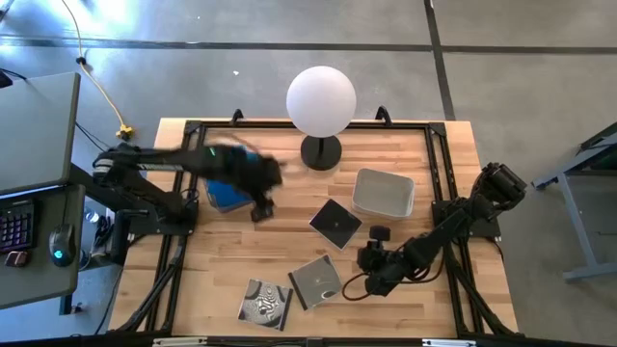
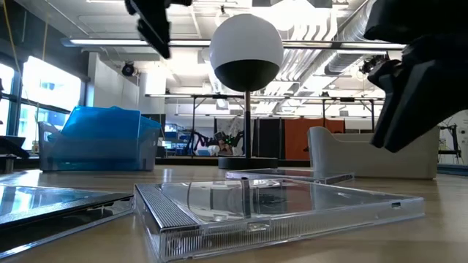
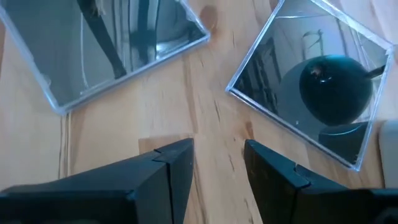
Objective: Pick & place jewel cases by type
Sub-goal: Put the top black cd case into the gray bin
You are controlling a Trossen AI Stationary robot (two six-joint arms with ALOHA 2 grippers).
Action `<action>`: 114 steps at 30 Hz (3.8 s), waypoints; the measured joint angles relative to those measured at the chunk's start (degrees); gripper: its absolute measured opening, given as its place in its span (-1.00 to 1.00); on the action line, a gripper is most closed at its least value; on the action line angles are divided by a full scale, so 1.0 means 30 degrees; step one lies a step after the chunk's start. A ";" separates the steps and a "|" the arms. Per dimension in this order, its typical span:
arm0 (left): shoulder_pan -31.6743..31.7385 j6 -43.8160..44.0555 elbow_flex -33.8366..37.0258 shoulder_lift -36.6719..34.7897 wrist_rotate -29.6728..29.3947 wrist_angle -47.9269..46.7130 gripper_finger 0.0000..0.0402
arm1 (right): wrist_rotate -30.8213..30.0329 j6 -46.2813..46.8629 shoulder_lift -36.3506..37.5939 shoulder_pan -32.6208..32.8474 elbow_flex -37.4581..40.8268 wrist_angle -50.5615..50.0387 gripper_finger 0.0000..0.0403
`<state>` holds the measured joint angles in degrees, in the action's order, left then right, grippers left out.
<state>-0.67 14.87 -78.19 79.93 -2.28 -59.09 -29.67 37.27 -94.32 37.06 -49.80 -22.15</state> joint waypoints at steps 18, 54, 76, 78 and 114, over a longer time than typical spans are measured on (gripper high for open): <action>-0.1198 0.7047 0.6964 0.7169 -0.3485 1.9119 0.16 | 0.0870 0.3004 -0.0367 -0.2008 0.0000 -0.0892 -0.32; 0.1764 0.8147 0.6934 1.0518 0.3585 2.4232 0.16 | 0.0716 -0.0867 -0.2295 -0.5211 0.0009 0.0067 -0.32; -0.0373 0.7930 0.6373 1.0336 0.3658 2.4834 0.16 | -0.0827 0.0144 -0.2375 -0.1726 0.0058 0.0742 -0.32; -0.0665 0.8208 0.6373 1.0336 0.3386 2.4752 0.16 | -0.0926 0.0486 -0.2375 -0.1512 0.0058 0.0750 -0.32; -0.2476 0.2914 0.0682 1.0278 0.2219 1.7673 0.14 | -0.0815 0.0164 0.2375 0.0579 -0.0022 -0.3482 -0.32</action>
<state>-8.10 23.61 -76.14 110.76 4.37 -6.07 -32.12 37.76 -87.20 38.80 -49.87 -32.60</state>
